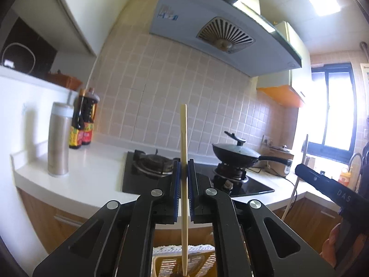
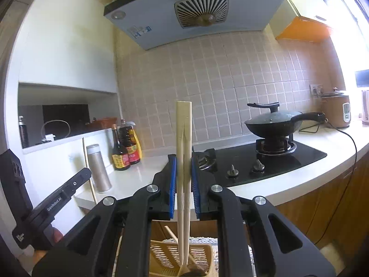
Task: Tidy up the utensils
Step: 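Carry both chopsticks to the yellow caddy and release them inside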
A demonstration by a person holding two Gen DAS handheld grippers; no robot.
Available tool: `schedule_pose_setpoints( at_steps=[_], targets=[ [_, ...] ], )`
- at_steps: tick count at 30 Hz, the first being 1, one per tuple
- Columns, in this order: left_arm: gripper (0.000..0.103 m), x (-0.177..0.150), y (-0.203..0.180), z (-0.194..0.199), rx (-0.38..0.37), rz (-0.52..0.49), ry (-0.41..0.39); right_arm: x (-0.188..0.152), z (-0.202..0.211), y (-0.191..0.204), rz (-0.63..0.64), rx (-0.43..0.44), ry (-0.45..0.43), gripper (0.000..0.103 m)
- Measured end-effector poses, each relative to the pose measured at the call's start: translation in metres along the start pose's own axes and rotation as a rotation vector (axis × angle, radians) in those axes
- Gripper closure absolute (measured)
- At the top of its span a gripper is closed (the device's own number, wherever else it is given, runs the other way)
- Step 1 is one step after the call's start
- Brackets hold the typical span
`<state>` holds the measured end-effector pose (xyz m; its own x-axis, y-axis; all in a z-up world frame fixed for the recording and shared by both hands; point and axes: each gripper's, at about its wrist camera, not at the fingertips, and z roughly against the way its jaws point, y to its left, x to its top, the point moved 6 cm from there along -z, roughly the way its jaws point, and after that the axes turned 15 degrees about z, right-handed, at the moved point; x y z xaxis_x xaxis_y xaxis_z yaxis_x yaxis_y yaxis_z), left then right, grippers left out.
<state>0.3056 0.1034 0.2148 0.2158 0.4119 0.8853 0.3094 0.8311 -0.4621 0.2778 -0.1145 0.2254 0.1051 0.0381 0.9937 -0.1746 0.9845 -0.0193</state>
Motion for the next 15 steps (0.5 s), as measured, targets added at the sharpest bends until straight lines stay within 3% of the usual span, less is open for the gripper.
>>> schedule_pose_setpoints(
  at_steps=[9, 15],
  targets=[
    [0.098, -0.023, 0.016, -0.019, 0.016, -0.021, 0.034, -0.029, -0.023, 0.006, 0.039, -0.046, -0.001, 0.092],
    [0.098, -0.034, 0.026, -0.026, 0.025, -0.020, 0.075, -0.042, -0.031, 0.012, 0.078, -0.053, 0.048, 0.092]
  ],
)
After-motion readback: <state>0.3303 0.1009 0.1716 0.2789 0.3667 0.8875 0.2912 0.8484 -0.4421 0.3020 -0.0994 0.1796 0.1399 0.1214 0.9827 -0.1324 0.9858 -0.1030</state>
